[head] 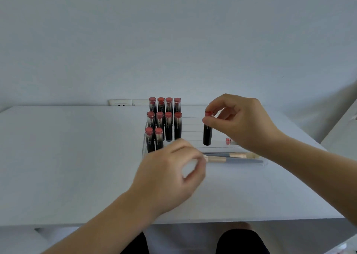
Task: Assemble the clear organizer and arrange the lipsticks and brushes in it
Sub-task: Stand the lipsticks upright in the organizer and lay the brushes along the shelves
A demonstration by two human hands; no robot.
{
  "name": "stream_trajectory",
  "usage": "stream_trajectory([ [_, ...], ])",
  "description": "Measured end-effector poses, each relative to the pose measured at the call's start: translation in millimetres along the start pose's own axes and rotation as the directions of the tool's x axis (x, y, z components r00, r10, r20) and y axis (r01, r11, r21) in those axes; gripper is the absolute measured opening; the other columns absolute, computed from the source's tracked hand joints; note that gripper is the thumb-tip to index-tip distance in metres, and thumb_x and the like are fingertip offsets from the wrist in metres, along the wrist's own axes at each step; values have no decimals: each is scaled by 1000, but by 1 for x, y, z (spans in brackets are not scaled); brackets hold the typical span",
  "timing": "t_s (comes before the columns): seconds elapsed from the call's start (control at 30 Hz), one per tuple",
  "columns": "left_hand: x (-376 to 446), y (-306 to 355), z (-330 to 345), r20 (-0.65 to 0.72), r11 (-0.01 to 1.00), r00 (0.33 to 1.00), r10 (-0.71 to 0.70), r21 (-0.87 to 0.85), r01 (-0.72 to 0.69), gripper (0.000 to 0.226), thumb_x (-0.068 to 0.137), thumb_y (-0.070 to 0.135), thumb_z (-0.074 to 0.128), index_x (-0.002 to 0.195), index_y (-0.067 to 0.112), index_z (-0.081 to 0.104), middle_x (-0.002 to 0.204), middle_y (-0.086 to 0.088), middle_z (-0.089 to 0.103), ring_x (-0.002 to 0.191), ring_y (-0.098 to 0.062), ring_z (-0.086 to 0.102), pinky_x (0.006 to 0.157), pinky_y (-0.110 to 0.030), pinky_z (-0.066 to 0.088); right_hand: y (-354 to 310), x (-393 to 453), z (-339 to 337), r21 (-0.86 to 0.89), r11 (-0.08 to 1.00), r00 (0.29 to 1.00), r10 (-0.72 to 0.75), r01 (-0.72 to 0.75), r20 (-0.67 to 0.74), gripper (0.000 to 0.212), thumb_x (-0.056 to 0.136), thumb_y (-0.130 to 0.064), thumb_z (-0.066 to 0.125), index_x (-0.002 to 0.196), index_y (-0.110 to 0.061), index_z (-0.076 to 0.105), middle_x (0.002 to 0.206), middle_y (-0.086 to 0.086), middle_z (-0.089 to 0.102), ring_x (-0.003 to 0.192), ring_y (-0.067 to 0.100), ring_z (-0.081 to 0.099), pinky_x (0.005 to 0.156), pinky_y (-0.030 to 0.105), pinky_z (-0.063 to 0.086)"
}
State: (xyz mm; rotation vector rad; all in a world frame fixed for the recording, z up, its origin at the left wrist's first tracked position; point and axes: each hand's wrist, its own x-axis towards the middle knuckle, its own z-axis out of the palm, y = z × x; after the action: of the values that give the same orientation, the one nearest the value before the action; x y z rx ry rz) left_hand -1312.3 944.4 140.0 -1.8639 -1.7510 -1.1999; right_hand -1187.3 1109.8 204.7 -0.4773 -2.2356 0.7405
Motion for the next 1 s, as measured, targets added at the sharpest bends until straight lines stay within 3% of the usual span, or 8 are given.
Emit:
stream_trajectory([
  [0.13, -7, -43, -34, -270, 999, 962, -31, 32, 41, 25, 91, 20, 59, 69, 11, 62, 67, 9, 49, 59, -7, 46, 52, -26, 38, -4, -3, 34, -24, 986, 984, -164, 163, -65, 10, 83, -20, 80, 83, -24, 71, 81, -11, 69, 73, 12, 66, 62, 15, 48],
  [0.2, -9, -64, -47, -303, 987, 942, -147, 19, 160, 20, 88, 27, 60, 75, 12, 59, 69, 8, 49, 61, -11, 46, 56, -28, 39, -4, -6, 51, 10, 984, 981, -177, 178, -82, 8, 84, -18, 79, 85, -21, 72, 83, -10, 70, 74, 11, 65, 63, 14, 47],
  [0.27, -9, -80, -55, -207, 937, 914, -349, -56, 345, 29, 81, 47, 64, 95, 22, 60, 86, 8, 57, 74, -11, 54, 64, -23, 42, -2, -8, 66, 6, 983, 980, -183, 184, -81, 7, 84, -18, 79, 87, -20, 73, 84, -10, 69, 76, 10, 64, 64, 20, 48],
  [0.33, -6, -96, -58, 39, 852, 858, -512, -111, 512, 61, 69, 66, 67, 120, 37, 52, 117, 18, 57, 101, 0, 56, 79, -15, 39, 0, -10, 77, -26, 977, 973, -214, 213, -81, 7, 84, -18, 79, 86, -19, 72, 83, -10, 68, 76, 8, 64, 64, 22, 48],
  [0.5, 11, -125, -51, 529, 781, 688, -498, -72, 621, 138, 44, 75, 83, 158, 42, 13, 158, 26, 31, 143, 10, 27, 111, -23, 27, 7, -10, 88, -41, 975, 970, -221, 218, -104, 9, 84, -18, 80, 88, -18, 73, 85, -8, 69, 76, 7, 63, 64, 21, 47],
  [0.67, 16, -139, -35, 601, 760, 688, -407, -196, 620, 135, 44, 60, 94, 154, 53, 16, 156, 30, 35, 144, 15, 24, 123, -33, 24, 7, -9, 97, -40, 970, 966, -241, 238, -98, 10, 82, -13, 81, 88, -15, 73, 81, -6, 68, 74, 9, 62, 65, 30, 47],
  [0.8, 14, -144, -33, 600, 761, 698, -392, -214, 612, 138, 39, 66, 94, 154, 52, 19, 154, 30, 39, 144, 12, 28, 124, -38, 24, 7, -10, 98, -60, 964, 961, -264, 259, -85, 13, 82, -16, 81, 93, -14, 74, 83, -5, 68, 77, 9, 62, 67, 23, 46],
  [1.0, 12, -144, -31, 599, 779, 709, -373, -212, 590, 133, 50, 44, 96, 157, 45, 17, 156, 29, 36, 144, 13, 27, 125, -37, 22, 9, -17, 98, -112, 961, 963, -261, 252, -72, 28, 79, -4, 81, 103, -15, 71, 82, -6, 66, 81, -4, 55, 70, 13, 43],
])
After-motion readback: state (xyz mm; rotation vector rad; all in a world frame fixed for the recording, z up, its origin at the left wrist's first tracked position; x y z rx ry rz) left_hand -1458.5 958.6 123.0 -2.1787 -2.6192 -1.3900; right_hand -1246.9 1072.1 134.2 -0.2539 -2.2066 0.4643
